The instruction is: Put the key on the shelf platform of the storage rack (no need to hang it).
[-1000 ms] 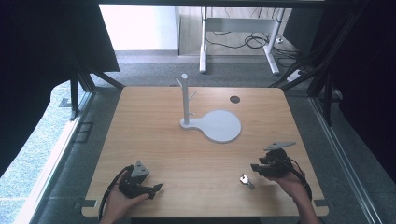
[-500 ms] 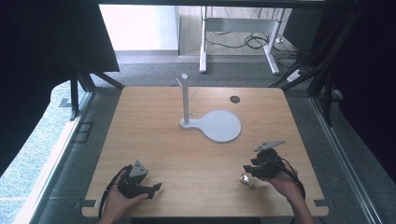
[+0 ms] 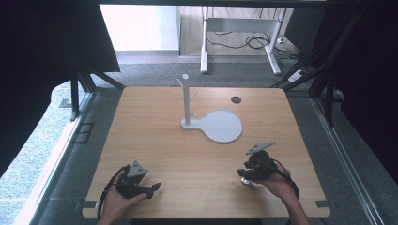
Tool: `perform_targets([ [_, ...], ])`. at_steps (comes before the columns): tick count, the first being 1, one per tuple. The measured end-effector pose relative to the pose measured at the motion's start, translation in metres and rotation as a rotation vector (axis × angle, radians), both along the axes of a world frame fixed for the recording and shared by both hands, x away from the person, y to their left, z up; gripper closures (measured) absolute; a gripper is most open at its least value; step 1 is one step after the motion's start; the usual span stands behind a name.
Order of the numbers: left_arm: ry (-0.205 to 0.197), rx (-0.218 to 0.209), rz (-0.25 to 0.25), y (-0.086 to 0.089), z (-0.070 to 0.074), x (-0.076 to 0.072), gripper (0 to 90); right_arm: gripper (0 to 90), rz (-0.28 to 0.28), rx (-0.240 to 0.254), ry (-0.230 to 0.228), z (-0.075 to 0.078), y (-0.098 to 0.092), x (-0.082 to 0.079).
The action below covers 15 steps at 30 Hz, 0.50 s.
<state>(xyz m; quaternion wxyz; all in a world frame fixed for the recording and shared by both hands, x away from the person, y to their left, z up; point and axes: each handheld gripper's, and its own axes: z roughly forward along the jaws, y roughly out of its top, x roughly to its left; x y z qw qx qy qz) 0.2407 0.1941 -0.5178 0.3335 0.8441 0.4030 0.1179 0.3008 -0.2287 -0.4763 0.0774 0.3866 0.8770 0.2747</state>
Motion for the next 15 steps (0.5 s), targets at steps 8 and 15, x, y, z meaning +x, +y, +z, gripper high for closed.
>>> perform_targets([
  [8,0.006,0.002,-0.002,-0.001,-0.001,0.000,26.1,54.5,0.019,-0.011,0.025,-0.006,0.006,0.001],
  [15,0.007,0.004,-0.005,-0.001,-0.001,0.000,26.1,54.1,0.016,-0.031,0.051,-0.013,0.005,0.003],
])
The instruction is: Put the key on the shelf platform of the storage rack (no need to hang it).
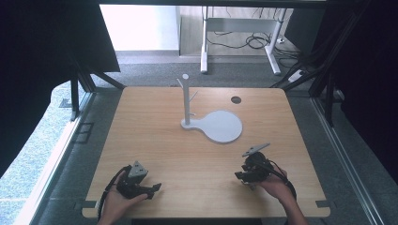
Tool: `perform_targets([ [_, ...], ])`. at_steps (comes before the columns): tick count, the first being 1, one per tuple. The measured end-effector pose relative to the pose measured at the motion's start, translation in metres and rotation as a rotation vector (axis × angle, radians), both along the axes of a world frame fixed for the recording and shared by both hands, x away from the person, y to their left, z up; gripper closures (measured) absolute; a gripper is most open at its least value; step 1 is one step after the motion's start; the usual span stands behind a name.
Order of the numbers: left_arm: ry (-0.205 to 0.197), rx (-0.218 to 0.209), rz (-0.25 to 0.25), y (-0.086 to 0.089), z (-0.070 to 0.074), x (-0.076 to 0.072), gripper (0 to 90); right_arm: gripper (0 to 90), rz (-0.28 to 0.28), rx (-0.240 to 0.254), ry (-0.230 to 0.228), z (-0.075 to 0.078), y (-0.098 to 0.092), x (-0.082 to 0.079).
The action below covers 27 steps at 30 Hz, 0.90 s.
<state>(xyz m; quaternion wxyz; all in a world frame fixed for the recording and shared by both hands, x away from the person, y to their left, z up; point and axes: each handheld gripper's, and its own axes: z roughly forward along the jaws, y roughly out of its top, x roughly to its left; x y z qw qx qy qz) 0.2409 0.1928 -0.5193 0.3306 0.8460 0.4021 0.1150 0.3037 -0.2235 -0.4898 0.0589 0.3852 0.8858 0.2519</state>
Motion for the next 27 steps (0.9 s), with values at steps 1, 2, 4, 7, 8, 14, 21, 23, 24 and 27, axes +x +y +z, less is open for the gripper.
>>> perform_targets([
  [1,0.000,-0.001,0.000,0.000,0.000,0.000,26.0,54.1,-0.003,-0.002,0.003,-0.001,0.000,0.000],
  [2,0.001,-0.002,0.001,0.000,0.000,0.000,26.1,54.1,-0.005,-0.006,0.005,-0.002,-0.001,0.001],
  [4,0.002,-0.004,0.003,0.000,0.000,0.000,26.1,54.0,-0.012,-0.014,0.013,-0.003,-0.001,0.001],
  [7,0.002,-0.004,0.003,0.000,0.000,0.000,26.1,54.0,-0.019,-0.027,0.022,-0.005,-0.002,0.002],
  [8,0.002,-0.004,0.003,0.000,0.000,0.000,26.1,54.0,-0.020,-0.030,0.025,-0.006,-0.003,0.002],
  [14,0.003,0.001,0.000,0.000,-0.001,0.000,26.1,54.8,-0.033,-0.034,0.040,-0.008,-0.004,0.003],
  [21,0.006,0.008,-0.002,0.000,-0.002,0.001,26.0,56.2,-0.043,-0.049,0.056,-0.013,-0.006,0.004],
  [23,0.007,0.009,-0.003,-0.001,-0.002,0.001,26.0,57.3,-0.046,-0.050,0.060,-0.015,-0.006,0.004],
  [24,0.007,0.009,-0.003,-0.001,-0.002,0.001,26.0,58.2,-0.048,-0.050,0.061,-0.015,-0.006,0.004],
  [27,0.006,0.007,-0.002,0.000,-0.002,0.001,26.0,60.1,-0.049,-0.052,0.065,-0.016,-0.006,0.004],
])
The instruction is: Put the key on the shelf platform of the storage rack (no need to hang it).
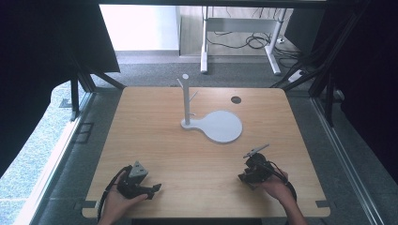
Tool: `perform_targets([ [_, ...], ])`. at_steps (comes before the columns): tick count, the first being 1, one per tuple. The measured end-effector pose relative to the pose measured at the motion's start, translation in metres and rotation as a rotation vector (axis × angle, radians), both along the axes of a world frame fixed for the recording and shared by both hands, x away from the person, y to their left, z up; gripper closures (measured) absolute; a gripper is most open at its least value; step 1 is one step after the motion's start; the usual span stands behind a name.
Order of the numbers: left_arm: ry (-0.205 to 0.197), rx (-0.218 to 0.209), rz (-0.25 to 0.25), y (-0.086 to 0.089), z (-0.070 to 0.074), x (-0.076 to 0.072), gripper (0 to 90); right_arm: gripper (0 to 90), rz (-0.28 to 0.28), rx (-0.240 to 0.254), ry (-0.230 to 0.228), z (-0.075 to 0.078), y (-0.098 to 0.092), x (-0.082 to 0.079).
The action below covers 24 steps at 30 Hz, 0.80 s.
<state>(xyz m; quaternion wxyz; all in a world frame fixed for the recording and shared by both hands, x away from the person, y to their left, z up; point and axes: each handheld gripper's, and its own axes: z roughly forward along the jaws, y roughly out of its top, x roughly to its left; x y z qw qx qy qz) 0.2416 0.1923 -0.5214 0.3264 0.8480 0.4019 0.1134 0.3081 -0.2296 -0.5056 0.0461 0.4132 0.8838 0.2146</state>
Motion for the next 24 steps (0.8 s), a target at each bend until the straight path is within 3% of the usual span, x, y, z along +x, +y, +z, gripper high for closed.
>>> perform_targets([
  [24,-0.002,-0.002,0.002,0.0016,0.0003,0.0003,26.0,71.9,-0.014,-0.026,0.038,0.0059,0.0013,-0.0015],
])
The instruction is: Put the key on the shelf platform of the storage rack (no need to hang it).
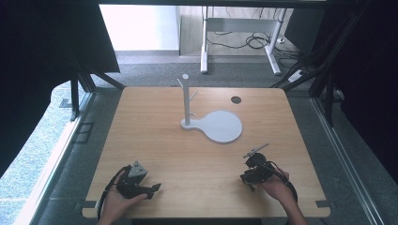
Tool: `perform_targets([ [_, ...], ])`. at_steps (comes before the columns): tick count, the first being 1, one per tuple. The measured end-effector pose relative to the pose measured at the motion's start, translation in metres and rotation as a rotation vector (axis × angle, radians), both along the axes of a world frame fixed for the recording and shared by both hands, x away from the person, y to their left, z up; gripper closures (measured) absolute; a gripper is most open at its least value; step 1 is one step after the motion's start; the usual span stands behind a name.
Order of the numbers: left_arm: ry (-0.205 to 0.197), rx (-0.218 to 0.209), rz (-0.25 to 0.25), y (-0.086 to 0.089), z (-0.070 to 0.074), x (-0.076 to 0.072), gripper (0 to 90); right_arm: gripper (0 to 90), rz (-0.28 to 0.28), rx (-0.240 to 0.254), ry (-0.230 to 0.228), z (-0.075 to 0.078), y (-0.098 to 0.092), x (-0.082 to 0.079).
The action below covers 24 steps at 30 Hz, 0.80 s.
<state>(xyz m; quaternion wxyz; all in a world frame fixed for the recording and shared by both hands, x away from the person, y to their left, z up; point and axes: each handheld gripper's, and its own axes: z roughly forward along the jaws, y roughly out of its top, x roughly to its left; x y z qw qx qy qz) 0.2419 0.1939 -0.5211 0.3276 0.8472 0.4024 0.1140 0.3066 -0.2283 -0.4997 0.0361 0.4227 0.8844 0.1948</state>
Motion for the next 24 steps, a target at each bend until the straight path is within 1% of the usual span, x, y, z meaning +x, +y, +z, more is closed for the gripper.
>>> perform_targets([
  [15,-0.001,0.001,0.002,0.0011,0.0002,0.0003,26.0,87.6,0.032,-0.033,0.019,0.0033,0.0038,0.0010],
  [24,0.000,0.002,0.003,0.0017,0.0000,0.0005,26.0,88.6,0.038,-0.035,0.027,0.0037,0.0029,0.0021],
])
